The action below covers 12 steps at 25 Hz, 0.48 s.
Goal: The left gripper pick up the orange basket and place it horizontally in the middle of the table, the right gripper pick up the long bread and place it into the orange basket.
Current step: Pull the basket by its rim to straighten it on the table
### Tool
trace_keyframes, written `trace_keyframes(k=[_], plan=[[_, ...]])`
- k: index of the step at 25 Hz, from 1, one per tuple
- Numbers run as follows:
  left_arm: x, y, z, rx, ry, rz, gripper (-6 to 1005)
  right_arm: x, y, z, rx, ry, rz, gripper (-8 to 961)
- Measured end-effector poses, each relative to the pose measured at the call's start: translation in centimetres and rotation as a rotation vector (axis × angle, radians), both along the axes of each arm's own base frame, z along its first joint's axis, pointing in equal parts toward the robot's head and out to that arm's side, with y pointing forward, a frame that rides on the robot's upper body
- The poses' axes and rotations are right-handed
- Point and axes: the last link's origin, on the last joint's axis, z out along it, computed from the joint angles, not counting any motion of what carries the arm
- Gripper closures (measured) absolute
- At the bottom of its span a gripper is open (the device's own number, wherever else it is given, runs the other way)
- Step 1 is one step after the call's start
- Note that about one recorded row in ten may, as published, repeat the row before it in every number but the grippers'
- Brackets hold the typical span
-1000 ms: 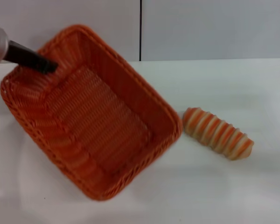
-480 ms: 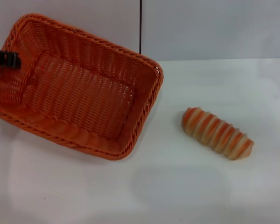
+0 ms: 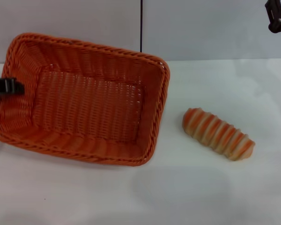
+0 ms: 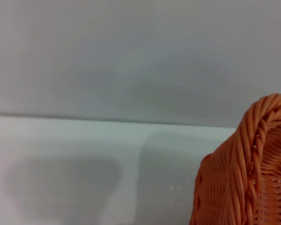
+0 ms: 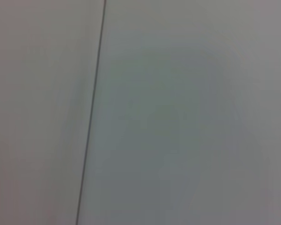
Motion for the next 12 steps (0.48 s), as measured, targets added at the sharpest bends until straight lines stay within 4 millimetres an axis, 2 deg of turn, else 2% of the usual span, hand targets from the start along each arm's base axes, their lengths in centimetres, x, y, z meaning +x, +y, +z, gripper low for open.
trace_keyframes(k=[6, 8, 9, 12], plan=[[-0.1, -2.7, 0.4, 0.028, -0.055, -0.009, 851, -0.4, 0.0, -0.3, -0.016, 0.000, 0.017, 813], [-0.1, -3.0, 0.4, 0.030, -0.064, -0.009, 852, -0.6, 0.0, -0.5, -0.030, 0.003, 0.025, 812], [-0.4, -4.0, 0.1, 0.028, -0.087, 0.002, 852, -0.8, -0.1, -0.7, -0.040, 0.006, 0.032, 811], [-1.0, -5.0, -0.4, 0.014, -0.094, 0.022, 852, -0.8, 0.0, -0.7, -0.044, 0.010, 0.036, 809]])
